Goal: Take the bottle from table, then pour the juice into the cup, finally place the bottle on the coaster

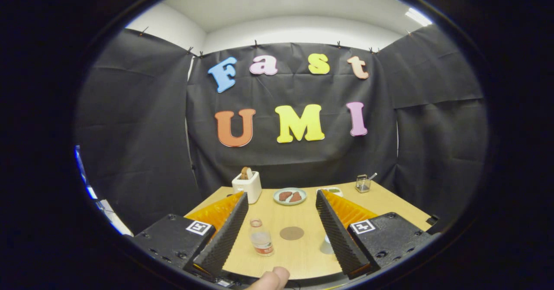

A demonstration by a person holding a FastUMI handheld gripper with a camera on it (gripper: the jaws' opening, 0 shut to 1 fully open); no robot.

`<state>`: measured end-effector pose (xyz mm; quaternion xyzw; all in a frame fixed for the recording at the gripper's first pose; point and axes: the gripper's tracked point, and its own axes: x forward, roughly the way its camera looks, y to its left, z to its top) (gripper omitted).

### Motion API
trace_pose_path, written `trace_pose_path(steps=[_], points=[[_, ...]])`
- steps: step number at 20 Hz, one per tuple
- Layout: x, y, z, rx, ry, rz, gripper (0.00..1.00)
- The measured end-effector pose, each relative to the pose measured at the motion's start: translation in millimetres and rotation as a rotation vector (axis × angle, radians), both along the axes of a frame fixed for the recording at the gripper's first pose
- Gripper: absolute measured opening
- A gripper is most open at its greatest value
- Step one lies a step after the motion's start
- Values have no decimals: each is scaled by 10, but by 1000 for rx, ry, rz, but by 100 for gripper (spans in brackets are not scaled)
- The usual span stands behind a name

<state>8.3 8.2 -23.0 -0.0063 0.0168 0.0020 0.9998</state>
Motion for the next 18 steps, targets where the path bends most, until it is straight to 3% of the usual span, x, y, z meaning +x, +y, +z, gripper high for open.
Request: trace_pose_path(steps=[18], points=[[476, 481, -1230, -38, 112, 1, 100]])
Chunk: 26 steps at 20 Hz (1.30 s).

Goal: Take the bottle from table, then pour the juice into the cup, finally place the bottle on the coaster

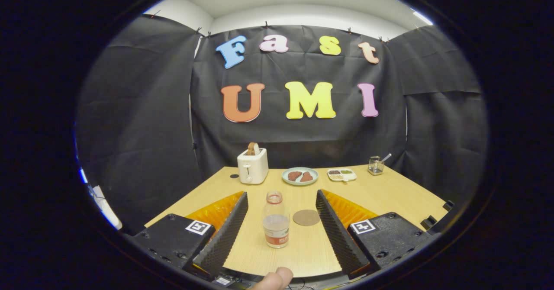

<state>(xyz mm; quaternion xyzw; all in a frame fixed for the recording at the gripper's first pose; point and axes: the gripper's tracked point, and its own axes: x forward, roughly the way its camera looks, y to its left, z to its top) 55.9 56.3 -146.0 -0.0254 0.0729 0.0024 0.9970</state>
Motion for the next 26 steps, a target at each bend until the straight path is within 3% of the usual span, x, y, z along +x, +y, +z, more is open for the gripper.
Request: trace_pose_path(steps=[9, 17, 26], points=[[191, 250, -699, -80, -7, -9, 100], [358, 44, -969, -121, -33, -97, 100], [652, 140, -1222, -131, -97, -95, 100]])
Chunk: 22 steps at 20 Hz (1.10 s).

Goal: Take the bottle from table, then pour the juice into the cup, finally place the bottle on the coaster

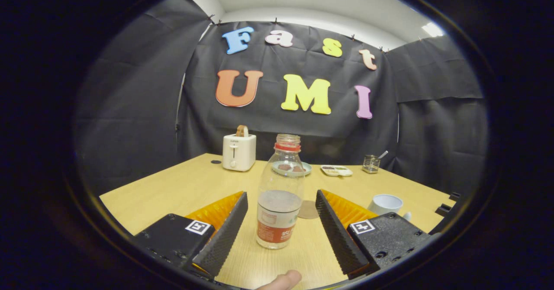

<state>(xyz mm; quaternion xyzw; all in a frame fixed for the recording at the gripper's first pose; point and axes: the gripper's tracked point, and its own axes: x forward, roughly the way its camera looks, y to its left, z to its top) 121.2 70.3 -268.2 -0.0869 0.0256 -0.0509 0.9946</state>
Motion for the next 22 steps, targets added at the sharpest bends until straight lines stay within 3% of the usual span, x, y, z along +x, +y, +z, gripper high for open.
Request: trace_pose_path(steps=[10, 13, 15, 22], points=[[376, -44, -346, 0, 17, -26, 100], [508, -102, -331, 3, 7, -52, 89], [492, -47, -301, 42, 13, -21, 81], [280, 77, -121, 275, 66, 50, 78]])
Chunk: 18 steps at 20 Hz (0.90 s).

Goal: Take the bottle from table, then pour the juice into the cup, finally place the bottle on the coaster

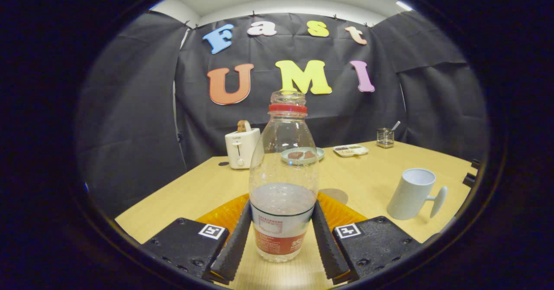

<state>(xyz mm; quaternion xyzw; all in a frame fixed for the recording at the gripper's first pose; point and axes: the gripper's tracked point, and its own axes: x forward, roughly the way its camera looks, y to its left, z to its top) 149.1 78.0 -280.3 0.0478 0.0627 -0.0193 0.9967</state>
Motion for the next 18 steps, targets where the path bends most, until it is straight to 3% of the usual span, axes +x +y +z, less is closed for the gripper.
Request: trace_pose_path(steps=[10, 18], points=[[-106, -47, 358, 358, 19, 55, 77], [-74, -296, 455, 761, 26, 52, 76]])
